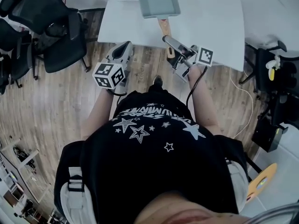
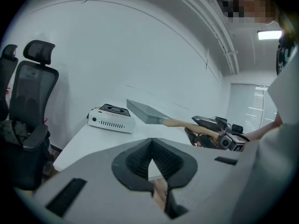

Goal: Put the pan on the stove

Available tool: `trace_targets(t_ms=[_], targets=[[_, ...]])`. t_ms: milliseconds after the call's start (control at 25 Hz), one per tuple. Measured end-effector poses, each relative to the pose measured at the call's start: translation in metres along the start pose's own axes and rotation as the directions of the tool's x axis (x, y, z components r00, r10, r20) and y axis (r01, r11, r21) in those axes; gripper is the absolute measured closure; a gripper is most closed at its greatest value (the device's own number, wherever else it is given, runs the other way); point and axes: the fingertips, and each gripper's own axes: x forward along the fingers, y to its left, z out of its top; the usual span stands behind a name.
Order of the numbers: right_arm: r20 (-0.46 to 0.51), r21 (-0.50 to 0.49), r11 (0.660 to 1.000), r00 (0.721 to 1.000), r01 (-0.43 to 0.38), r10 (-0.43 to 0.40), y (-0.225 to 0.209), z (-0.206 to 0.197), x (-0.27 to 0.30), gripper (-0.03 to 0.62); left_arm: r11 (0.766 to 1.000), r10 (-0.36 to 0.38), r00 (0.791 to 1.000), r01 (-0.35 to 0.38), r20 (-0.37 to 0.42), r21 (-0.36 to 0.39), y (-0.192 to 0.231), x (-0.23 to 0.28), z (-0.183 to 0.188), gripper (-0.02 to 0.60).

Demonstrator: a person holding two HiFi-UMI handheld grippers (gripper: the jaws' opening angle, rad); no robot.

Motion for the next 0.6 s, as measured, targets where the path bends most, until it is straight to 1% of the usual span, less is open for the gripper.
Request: trace_targets(t_ms=[320,440,600], targets=[[-0.074,0.018,0.999,0.996,-0.038,0.04,-0.013,0.044,0.004,0.456,0.997,0.077,0.997,-0.077,0.018,-0.007,0.001,0.035,0.011,0.575],[-0.09,0.041,0.997,0.994,-0.062,0.066,-0.018,0.057,0.005,0.457,0.993,0.116,0.993,-0.116,0.028,-0.022,0.003,0.044,0.013,0.575],[-0.115,0.05,0.996,0.991,-0.068,0.073,-0.028,0.073,0.004,0.456,0.986,0.163,0.986,-0.162,0.041,-0.038,0.005,0.051,0.014,0.575]])
